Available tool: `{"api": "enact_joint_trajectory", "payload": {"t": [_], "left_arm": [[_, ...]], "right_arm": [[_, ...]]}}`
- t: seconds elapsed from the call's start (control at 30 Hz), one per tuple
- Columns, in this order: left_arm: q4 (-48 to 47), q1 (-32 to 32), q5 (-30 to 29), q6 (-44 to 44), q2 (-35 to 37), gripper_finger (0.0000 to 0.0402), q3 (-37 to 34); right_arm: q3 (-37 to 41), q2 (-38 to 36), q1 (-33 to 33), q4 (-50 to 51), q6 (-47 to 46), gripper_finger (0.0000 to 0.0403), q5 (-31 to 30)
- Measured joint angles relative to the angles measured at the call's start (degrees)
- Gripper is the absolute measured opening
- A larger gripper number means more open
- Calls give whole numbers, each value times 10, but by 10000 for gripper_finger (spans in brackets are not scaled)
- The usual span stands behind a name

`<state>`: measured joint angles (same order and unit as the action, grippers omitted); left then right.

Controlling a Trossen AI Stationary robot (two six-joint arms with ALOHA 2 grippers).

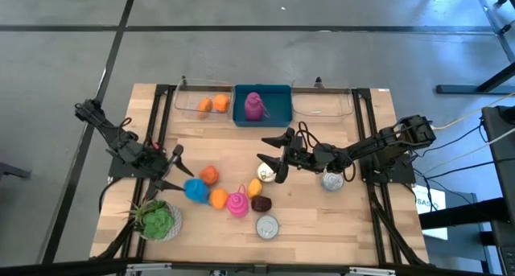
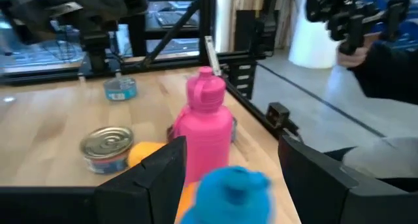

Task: Pick & Place Food Item
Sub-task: Put the blue water bottle into the blue bin

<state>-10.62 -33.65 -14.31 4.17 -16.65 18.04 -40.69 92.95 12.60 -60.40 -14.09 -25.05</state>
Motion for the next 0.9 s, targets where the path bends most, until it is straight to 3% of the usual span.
{"api": "enact_joint_trajectory", "payload": {"t": [0.33,0.6,0.9], "left_arm": [[47,0,-118,-1,-5,233,0],[62,0,-118,10,-5,233,0],[61,0,-58,24,-5,247,0]], "right_arm": [[0,0,0,0,2,306,0],[0,0,0,0,-1,306,6],[0,0,0,0,-4,306,6]]}}
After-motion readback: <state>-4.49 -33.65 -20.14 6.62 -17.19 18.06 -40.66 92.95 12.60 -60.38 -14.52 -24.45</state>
